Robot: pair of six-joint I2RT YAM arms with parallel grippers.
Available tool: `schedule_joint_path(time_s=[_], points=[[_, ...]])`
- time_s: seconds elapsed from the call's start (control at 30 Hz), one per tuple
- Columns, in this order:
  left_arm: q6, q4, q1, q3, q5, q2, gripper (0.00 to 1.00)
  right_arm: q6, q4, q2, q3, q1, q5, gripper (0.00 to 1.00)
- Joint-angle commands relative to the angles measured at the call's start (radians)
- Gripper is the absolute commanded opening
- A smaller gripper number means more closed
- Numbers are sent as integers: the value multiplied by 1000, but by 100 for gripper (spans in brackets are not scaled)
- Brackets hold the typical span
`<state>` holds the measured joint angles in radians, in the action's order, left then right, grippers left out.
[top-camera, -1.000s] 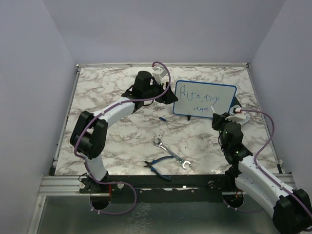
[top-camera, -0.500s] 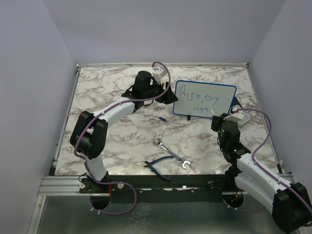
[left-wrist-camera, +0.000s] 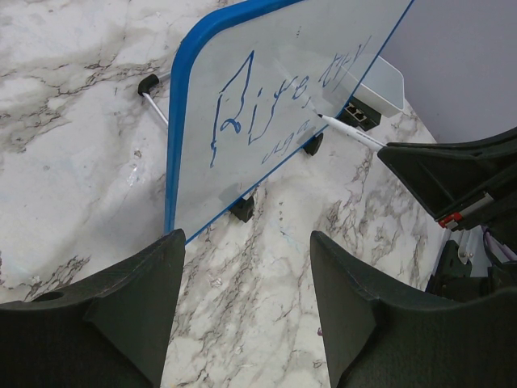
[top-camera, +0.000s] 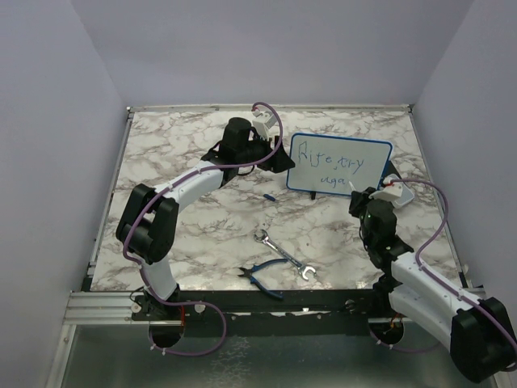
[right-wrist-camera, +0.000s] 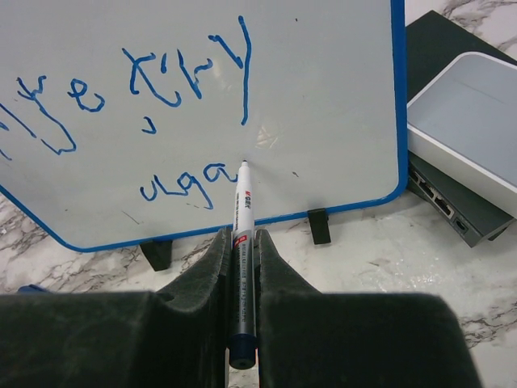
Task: Write a sentence on the whiteboard
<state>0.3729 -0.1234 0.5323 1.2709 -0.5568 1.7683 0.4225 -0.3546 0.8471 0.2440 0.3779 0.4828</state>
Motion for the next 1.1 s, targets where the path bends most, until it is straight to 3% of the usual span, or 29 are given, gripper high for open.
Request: schedule_joint_path(time_s=[0.0,0.77,1.07], points=[[-11,13,6,2,-17,-31,64,-17,-45,18,22,-4,25,1],[-11,13,6,3,-18,-37,64,62,58,50,34,-4,42,1],[-12,13,6,4,-18,-35,64,18,42,-42,26,-4,-12,1]])
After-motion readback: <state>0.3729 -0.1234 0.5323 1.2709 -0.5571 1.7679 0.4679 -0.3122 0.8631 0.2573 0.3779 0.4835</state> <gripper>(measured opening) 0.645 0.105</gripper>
